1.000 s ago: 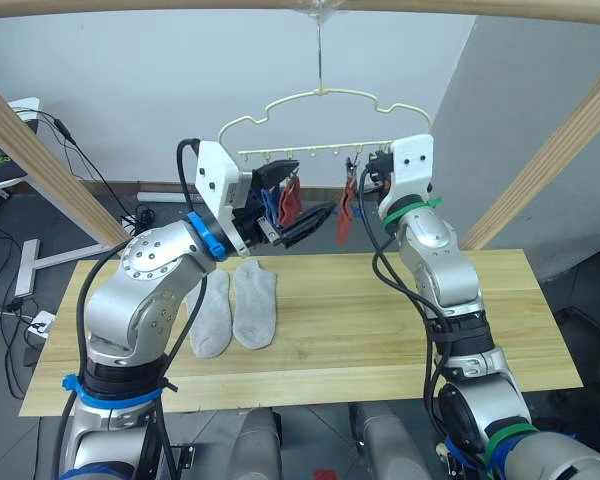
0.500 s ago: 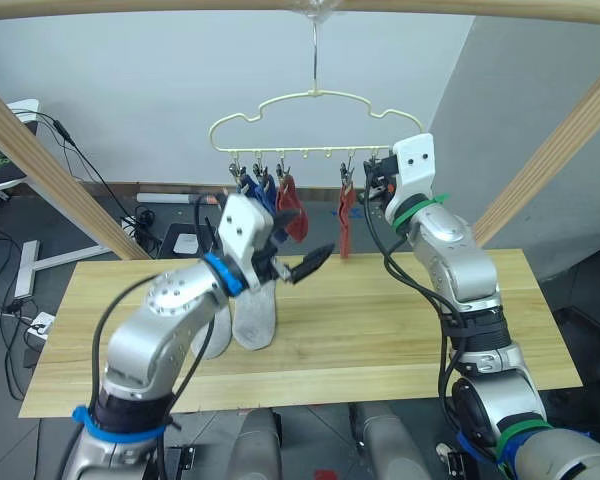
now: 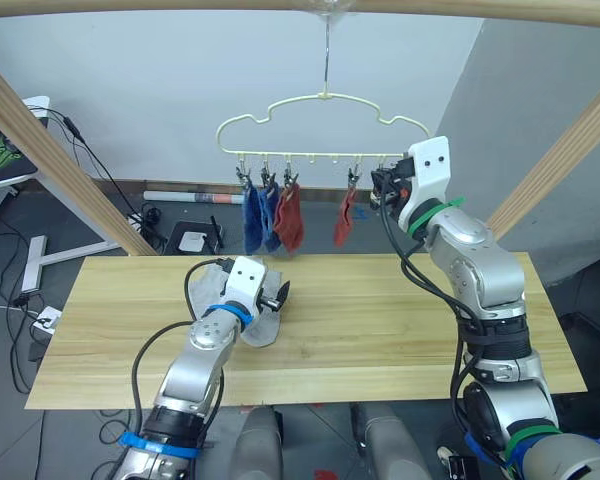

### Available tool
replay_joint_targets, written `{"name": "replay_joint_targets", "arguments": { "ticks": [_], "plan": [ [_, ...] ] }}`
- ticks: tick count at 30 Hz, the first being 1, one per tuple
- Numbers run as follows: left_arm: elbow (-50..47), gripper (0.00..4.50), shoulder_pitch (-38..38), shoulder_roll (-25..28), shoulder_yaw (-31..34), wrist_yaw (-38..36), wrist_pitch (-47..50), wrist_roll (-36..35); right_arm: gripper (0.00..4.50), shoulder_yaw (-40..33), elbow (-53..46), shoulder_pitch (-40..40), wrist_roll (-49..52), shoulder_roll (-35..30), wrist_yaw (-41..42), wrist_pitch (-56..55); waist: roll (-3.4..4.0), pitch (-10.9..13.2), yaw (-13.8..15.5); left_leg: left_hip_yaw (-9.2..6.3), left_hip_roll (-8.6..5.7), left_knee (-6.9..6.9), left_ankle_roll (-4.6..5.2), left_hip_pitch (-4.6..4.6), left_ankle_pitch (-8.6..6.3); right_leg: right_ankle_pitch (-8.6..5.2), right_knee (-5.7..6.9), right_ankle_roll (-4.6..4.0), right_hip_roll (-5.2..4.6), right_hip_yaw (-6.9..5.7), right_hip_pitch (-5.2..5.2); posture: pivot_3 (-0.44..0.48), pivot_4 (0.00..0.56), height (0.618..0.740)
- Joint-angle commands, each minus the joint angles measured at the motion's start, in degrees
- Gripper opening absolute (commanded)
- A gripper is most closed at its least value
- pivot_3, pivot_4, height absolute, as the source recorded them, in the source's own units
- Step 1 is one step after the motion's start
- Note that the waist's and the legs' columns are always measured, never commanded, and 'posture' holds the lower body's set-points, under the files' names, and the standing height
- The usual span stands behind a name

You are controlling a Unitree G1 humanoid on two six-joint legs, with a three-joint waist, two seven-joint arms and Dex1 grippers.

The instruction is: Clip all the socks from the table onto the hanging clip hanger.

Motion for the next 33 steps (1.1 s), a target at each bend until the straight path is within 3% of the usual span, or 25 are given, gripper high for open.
{"name": "replay_joint_targets", "arguments": {
  "ticks": [1,16,21,31,33],
  "plan": [
    [3.67,4.50,-2.05,-1.46,1.96,2.99,-0.70,1.55,0.01,-1.11,-1.90,0.41,0.52,-0.52,-0.54,0.89,0.00,0.00,0.00,0.00,0.00,-0.02,0.00,0.00,0.00,0.00,-0.01,0.00,0.00,0.00,0.00,-0.021,0.282,0.740],
    [16.10,4.50,-8.06,-5.73,3.14,2.73,0.13,1.35,0.01,-1.50,-2.84,0.65,0.44,-1.52,-1.04,3.13,0.00,0.00,-0.11,-0.01,-0.03,0.01,0.00,-0.01,0.00,0.01,-0.02,0.03,-0.02,-0.01,0.03,-0.040,0.287,0.740],
    [15.08,3.38,-6.51,-5.42,2.41,1.49,0.72,1.82,0.00,-2.29,-2.63,0.47,0.70,-1.90,-1.13,3.85,-0.01,-0.01,-0.16,-0.01,-0.03,0.02,0.00,0.00,0.00,0.02,-0.02,0.04,-0.02,-0.01,0.05,-0.048,0.283,0.740],
    [11.03,0.20,-3.59,-5.78,1.65,-0.13,0.60,1.78,0.00,-3.96,-1.59,-0.66,2.01,-2.48,-1.11,5.20,0.00,-0.01,-0.22,-0.01,-0.03,0.02,0.00,0.03,0.00,0.02,-0.02,0.04,-0.03,-0.01,0.08,-0.048,0.283,0.740],
    [10.62,0.04,-3.56,-6.06,1.67,-0.53,0.26,1.50,0.00,-4.34,-1.29,-1.03,2.39,-2.61,-1.28,5.46,0.00,-0.01,-0.23,0.00,-0.03,0.03,0.00,0.02,0.00,0.02,-0.02,0.04,-0.03,-0.01,0.08,-0.048,0.283,0.740]
  ]
}}
